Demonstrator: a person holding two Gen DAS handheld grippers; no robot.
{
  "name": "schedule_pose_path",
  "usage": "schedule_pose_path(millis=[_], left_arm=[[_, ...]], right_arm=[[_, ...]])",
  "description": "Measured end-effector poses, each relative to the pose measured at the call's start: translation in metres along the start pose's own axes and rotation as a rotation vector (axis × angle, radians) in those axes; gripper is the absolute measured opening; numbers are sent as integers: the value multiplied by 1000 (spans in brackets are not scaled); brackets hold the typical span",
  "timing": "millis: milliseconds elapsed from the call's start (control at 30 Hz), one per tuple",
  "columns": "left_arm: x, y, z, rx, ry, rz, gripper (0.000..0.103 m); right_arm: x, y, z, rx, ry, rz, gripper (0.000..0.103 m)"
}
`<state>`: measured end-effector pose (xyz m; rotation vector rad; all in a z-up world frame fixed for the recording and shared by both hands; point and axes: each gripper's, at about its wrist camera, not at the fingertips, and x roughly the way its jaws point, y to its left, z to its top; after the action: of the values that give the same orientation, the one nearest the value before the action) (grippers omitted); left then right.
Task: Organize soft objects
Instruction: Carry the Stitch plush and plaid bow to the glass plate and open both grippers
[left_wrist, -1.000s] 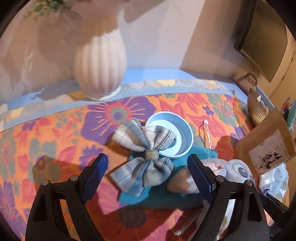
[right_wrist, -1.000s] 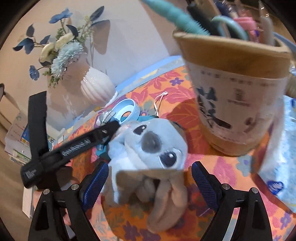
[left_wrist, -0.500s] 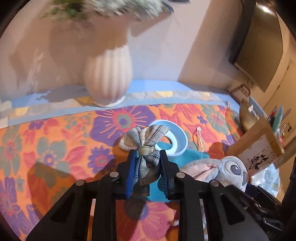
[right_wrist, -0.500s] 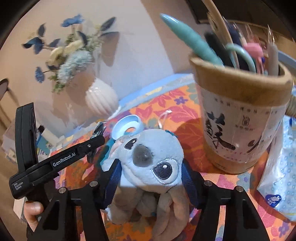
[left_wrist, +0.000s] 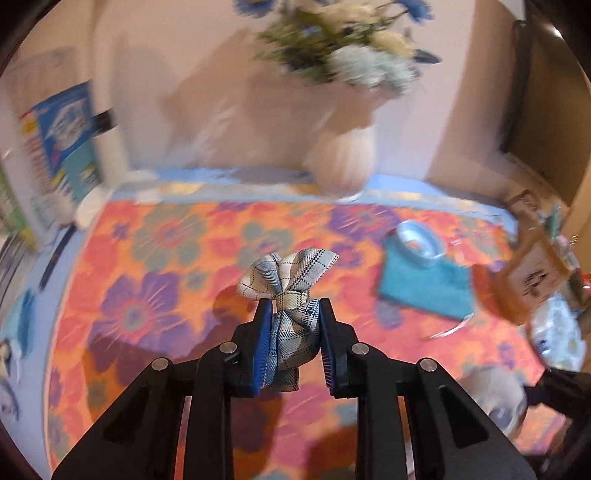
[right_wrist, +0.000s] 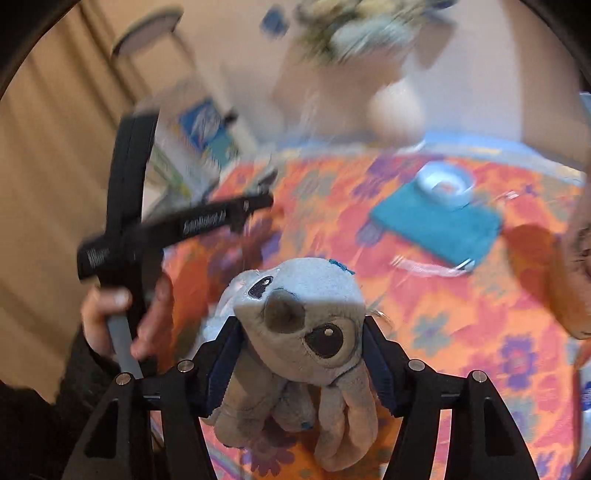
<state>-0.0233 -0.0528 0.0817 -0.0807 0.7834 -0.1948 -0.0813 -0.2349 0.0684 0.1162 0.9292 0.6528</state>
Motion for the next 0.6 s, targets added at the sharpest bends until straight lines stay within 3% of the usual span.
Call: schedule_pose_path(millis=[100,233,300,367,500,600], left_arm=[[6,18,-16,-36,22,51,21],[21,30,-33,-43,28,117,21],[25,30,-37,-42,31,132,21],[20,28,-37,-32,-1,135,22],[21,17,-40,19,-15,171,22],[18,18,-41,18,-28,160,22]], right_arm=[[21,3,-2,11,31,-56,66],[13,-19,-2,150,25,-56,77],[5,-23,-6,208,2,-82,93],[3,-22,-13,274,-2,-69,102],[24,-9,-28,385,78,7,103],[33,19,-23,274,58,-147,103]])
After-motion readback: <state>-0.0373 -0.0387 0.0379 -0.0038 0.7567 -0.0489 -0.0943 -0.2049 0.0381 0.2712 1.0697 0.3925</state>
